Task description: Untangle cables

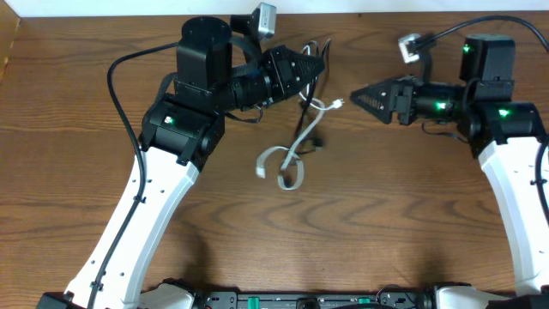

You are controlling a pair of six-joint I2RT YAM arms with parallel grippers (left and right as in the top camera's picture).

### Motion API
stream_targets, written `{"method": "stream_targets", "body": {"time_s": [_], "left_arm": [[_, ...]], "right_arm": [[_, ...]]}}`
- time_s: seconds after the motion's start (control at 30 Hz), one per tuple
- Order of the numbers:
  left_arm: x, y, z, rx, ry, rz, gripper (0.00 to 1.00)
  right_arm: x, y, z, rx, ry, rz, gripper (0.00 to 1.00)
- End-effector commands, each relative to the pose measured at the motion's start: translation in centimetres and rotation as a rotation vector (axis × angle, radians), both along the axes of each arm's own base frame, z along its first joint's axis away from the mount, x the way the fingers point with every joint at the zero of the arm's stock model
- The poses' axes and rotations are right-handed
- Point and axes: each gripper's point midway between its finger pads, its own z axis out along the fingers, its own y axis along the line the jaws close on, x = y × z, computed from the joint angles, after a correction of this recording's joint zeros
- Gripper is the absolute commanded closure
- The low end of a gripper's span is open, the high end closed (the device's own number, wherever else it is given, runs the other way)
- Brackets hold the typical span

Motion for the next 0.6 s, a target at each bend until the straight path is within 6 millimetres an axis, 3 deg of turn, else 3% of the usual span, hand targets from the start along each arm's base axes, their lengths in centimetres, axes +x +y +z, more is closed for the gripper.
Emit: {"method": "stream_targets", "body": {"time_s": [0.0, 0.2, 0.4, 0.57], "left_arm": [[0.6, 0.4, 1.4, -0.07, 0.078, 0.067, 0.93], [0.8, 0.6, 1.4, -0.096, 0.123, 0.094, 0.92], [0.8, 0.5, 1.4, -0.13, 0.188, 0.108, 0.92], [0.8, 0.5, 1.4, -0.131, 0.192, 0.11, 0.93]], "right_arm": [[-1.7, 2.5, 1.8, 0.064, -0.087, 0.15, 0.33], [-2.0, 4.9, 2.8, 0.065, -0.184, 0.209, 0.36], [0.4, 4.9, 0.2, -0.077, -0.174, 0.078, 0.37], [0.0, 6.1, -0.7, -0.051, -0.191, 0.171, 0.37]]}}
